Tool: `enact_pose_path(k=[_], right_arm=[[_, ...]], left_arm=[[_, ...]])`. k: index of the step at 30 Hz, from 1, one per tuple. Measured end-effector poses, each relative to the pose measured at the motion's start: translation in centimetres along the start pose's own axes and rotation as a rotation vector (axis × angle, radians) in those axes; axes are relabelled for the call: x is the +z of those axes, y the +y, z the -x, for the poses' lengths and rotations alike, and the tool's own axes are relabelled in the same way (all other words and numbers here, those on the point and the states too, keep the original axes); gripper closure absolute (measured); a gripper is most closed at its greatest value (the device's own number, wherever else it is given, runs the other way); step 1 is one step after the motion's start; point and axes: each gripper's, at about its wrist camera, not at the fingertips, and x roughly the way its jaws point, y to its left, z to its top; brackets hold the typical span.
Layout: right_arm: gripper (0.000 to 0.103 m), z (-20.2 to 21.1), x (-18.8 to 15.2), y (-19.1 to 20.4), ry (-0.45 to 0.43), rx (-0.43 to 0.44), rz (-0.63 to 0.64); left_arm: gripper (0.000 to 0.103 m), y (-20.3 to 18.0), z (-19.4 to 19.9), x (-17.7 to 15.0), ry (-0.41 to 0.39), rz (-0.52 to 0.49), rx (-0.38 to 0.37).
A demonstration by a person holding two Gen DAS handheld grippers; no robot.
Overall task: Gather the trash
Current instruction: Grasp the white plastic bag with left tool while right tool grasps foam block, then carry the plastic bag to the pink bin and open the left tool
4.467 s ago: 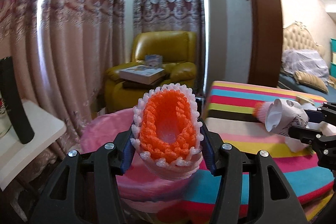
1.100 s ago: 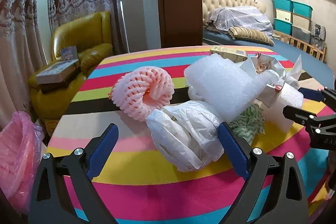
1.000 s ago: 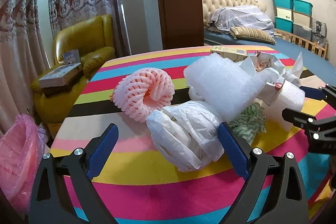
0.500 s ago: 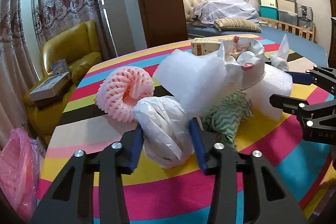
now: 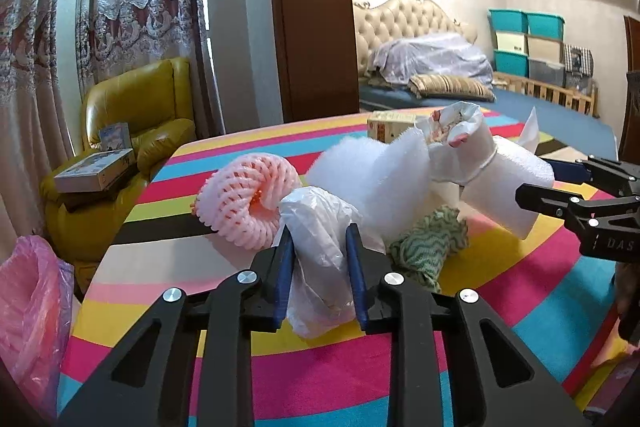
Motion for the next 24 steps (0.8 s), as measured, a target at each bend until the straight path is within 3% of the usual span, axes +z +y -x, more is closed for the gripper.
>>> enact_pose_path(k=[4, 10, 17, 24], right_arm=[[0.044, 0.9, -0.2, -0.5, -0.053, 0.015, -0.029], [0.044, 1.8, 0.0, -0.8, -0.086, 0.014, -0.057], [0.044, 3.3, -0.1, -0.3, -0.116, 0.000, -0.064], [0.044, 5.5, 0.8, 0.3, -0.197, -0.026, -0.053]], left_arm=[[0.080, 0.2, 0.4, 0.0, -0.018, 0.007, -0.017], [0.080, -0.9, 1.6, -0.4, -0.017, -0.030, 0.019], [0.079, -0.7, 3.4, -1.9, 0.016, 0.011, 0.034], [0.079, 1.0, 5.3, -1.9, -0.012, 0.053, 0.069]])
